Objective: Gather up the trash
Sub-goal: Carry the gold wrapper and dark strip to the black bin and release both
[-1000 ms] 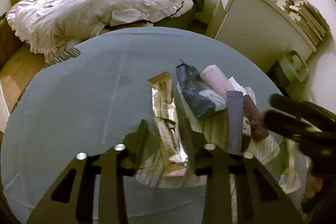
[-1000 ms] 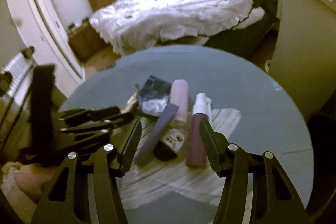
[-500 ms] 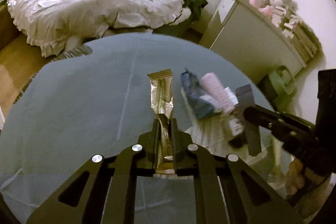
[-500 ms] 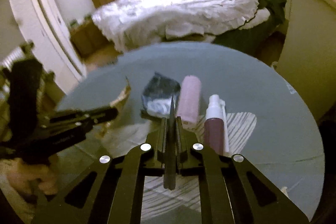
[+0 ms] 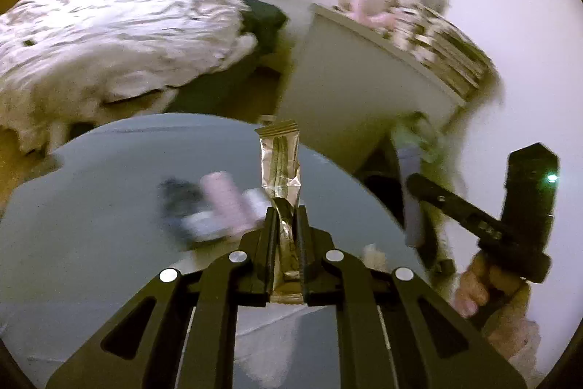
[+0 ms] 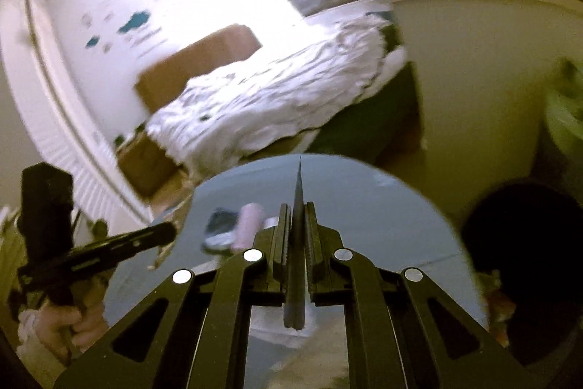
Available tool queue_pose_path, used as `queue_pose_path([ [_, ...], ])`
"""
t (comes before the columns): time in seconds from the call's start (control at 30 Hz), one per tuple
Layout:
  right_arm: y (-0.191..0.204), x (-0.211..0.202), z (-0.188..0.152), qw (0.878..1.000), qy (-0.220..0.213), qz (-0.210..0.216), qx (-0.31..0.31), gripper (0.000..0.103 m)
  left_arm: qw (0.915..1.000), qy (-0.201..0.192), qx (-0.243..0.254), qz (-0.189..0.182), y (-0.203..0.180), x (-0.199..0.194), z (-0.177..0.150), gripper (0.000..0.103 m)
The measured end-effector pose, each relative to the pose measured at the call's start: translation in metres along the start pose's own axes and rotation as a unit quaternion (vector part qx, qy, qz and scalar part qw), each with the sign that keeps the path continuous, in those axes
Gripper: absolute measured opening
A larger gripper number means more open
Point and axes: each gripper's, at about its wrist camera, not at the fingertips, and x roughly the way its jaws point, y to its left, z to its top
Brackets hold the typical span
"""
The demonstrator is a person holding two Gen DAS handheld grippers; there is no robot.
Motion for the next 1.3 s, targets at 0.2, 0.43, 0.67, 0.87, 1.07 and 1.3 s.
queue_pose_path([
  [0.2,-0.072,-0.034,-0.001,0.997,-0.037,-0.044,0.054,0.009,0.9976,0.024,0.038,-0.053,-0.058,0.044,0.013,0.012],
  [0.43,-0.145,-0.050,-0.018,0.988,-0.059,-0.094,0.108,0.009,0.9901,0.067,0.072,-0.101,-0.115,0.105,0.016,0.012],
  [0.67,-0.195,-0.049,-0.032,0.980,-0.062,-0.115,0.153,0.009,0.9815,0.116,0.087,-0.125,-0.157,0.165,0.011,0.012],
  [0.87,-0.226,-0.044,-0.041,0.973,-0.054,-0.131,0.181,0.009,0.9768,0.145,0.095,-0.125,-0.172,0.201,0.002,0.012],
  [1.07,-0.244,-0.045,-0.047,0.969,-0.049,-0.145,0.196,0.009,0.9743,0.158,0.099,-0.127,-0.181,0.216,-0.003,0.012],
  [1.3,-0.248,-0.047,-0.052,0.966,-0.045,-0.151,0.207,0.020,0.9745,0.161,0.102,-0.118,-0.187,0.222,-0.004,0.016],
])
